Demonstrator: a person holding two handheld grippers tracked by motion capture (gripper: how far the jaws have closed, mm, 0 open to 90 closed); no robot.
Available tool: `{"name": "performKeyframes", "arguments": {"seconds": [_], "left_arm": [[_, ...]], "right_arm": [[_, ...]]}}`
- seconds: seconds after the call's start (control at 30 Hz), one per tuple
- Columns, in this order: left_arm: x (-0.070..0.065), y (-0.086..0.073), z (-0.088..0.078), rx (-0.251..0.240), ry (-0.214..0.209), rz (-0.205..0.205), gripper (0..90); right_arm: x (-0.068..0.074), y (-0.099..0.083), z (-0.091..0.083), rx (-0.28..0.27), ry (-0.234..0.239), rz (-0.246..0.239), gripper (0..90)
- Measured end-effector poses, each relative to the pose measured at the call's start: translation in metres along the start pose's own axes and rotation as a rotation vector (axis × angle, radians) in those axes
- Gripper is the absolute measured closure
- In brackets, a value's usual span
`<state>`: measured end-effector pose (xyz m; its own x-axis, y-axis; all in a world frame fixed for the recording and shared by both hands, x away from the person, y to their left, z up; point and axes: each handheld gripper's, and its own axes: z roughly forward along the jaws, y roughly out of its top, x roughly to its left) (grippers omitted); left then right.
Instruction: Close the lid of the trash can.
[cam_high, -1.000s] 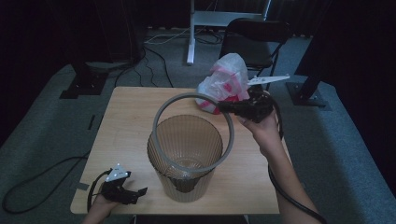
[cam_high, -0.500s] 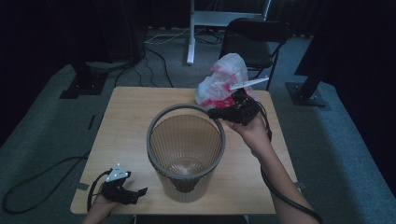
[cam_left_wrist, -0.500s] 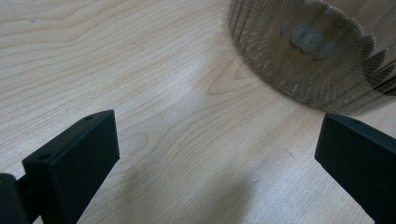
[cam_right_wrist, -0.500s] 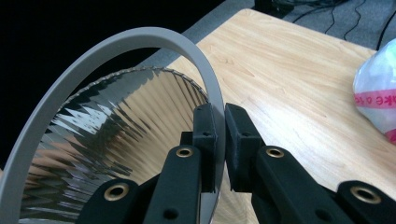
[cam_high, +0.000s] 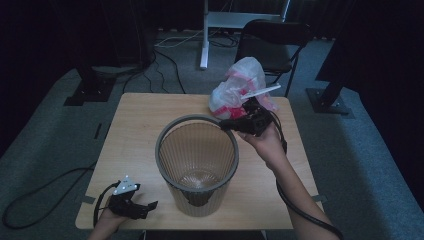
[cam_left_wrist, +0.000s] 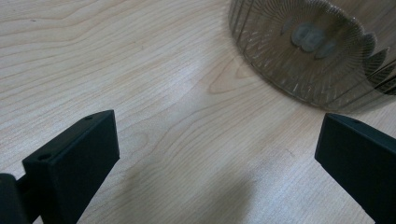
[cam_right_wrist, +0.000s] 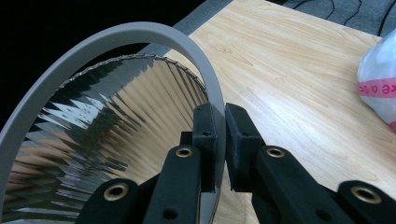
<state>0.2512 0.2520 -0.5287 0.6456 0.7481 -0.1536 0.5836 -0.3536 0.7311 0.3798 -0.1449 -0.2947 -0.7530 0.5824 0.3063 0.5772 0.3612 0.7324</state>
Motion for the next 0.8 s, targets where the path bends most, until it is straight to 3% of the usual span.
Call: {"name": "performKeyframes", "arguments": {"seconds": [0.13, 0.2, 0.57, 0.8], "left_arm": [[0.0, 0.0, 0.0, -0.002, 0.0, -0.001, 0.0], [0.0, 0.0, 0.0, 0.0, 0.0, 0.0, 0.0], [0.0, 0.0, 0.0, 0.0, 0.0, -0.001, 0.0], [0.0, 0.0, 0.0, -0.001, 0.0, -0.003, 0.0]], "right_arm": [[-0.001, 0.001, 0.0, 0.005, 0.009, 0.001, 82.2], [-0.003, 0.001, 0.0, -0.002, 0.022, 0.015, 77.4], [0.0, 0.005, -0.003, 0.012, 0.0, -0.017, 82.6], [0.002, 0.014, 0.0, 0.085, -0.014, -0.046, 83.1]]}}
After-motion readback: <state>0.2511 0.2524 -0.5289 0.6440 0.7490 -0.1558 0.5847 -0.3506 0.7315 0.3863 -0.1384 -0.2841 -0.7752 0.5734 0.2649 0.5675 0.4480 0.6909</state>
